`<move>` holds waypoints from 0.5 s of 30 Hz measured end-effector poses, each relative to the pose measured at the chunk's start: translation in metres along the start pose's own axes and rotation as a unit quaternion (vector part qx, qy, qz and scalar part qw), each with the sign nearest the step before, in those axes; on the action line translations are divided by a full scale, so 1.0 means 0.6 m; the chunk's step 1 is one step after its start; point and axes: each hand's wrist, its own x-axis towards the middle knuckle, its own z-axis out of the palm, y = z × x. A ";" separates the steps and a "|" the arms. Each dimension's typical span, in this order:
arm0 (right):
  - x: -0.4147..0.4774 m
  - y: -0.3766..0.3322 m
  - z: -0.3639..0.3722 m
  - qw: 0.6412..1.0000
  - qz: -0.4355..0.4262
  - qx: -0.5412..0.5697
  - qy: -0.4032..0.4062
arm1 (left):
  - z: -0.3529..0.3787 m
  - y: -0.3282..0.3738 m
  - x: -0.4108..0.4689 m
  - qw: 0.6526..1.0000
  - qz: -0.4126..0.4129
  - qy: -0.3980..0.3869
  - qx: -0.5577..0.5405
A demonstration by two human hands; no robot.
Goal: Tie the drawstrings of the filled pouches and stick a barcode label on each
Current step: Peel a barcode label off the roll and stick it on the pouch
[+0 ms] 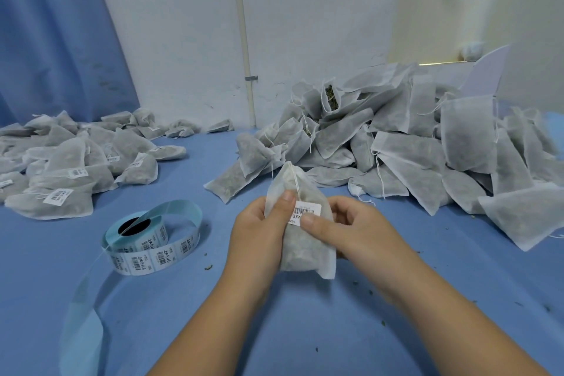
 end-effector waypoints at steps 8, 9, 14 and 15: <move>0.004 0.005 -0.004 0.999 0.018 0.031 -0.032 | -0.010 -0.008 0.010 0.999 -0.037 -0.029 0.006; 0.005 0.006 -0.005 0.999 0.013 0.031 -0.028 | -0.013 -0.008 0.009 0.998 -0.036 -0.051 0.005; 0.008 0.010 -0.006 0.999 0.000 0.009 0.033 | -0.028 -0.008 -0.002 0.986 -0.046 -0.159 -0.010; 0.006 0.009 -0.004 0.999 -0.003 0.007 0.035 | -0.030 -0.009 -0.005 0.985 -0.052 -0.162 -0.022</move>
